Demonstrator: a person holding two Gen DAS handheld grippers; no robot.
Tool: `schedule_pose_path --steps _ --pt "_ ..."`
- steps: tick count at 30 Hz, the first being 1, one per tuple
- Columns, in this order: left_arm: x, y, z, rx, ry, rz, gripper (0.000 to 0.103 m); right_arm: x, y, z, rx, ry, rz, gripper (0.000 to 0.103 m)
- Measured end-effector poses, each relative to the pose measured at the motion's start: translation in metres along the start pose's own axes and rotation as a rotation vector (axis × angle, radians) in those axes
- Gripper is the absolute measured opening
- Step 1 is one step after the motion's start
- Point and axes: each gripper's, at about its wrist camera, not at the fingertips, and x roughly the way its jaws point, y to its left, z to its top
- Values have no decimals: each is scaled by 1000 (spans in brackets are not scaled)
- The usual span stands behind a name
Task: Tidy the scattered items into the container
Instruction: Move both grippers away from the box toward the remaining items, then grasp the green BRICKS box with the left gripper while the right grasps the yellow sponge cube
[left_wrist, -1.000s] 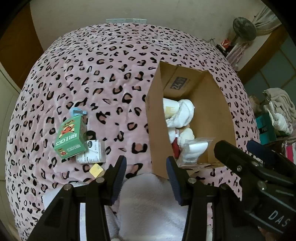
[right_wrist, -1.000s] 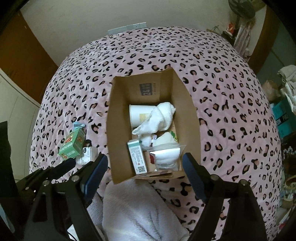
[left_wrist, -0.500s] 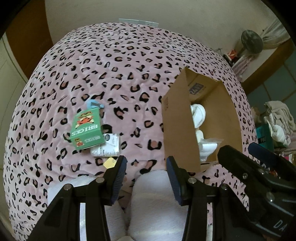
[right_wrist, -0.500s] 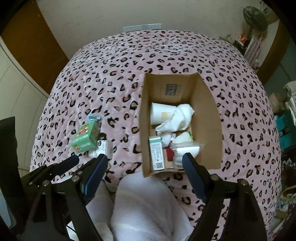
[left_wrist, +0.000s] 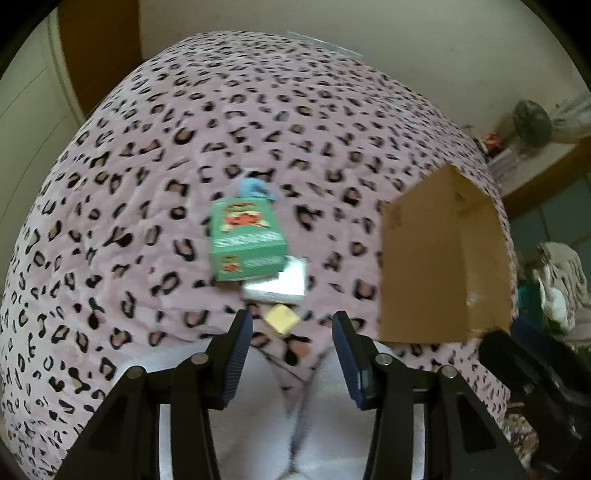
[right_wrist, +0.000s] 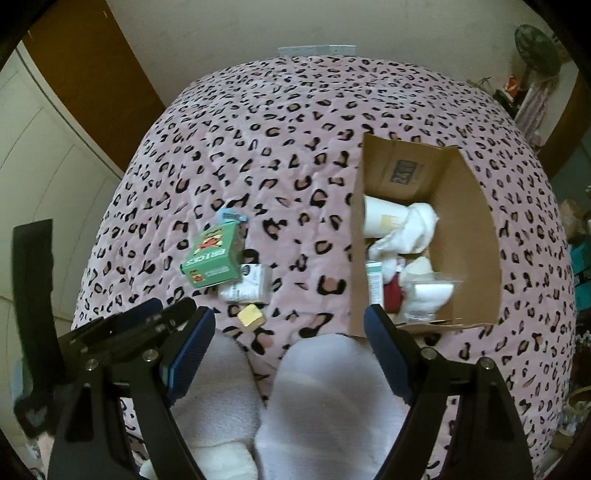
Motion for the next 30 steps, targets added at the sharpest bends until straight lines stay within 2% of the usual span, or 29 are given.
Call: schedule_pose_path --steps 3,7,11,15,17,22,25,30 --pt "11 20 14 -35 13 -4 46 4 7 0 0 8 20 84" --pt "35 35 42 -63 47 -47 46 14 13 1 -4 28 34 84" --pt "63 33 69 -34 68 -47 46 25 12 5 5 47 33 84" --pt "91 28 83 -16 113 -73 46 40 6 13 26 74 21 84" --pt "102 21 86 19 124 -54 46 49 3 16 36 91 18 84" --pt "134 10 89 111 160 79 46 67 0 23 48 127 12 84" --pt "137 23 89 85 149 75 52 75 -1 27 47 139 6 84" --pt "132 68 89 4 132 75 52 90 4 31 48 155 29 84"
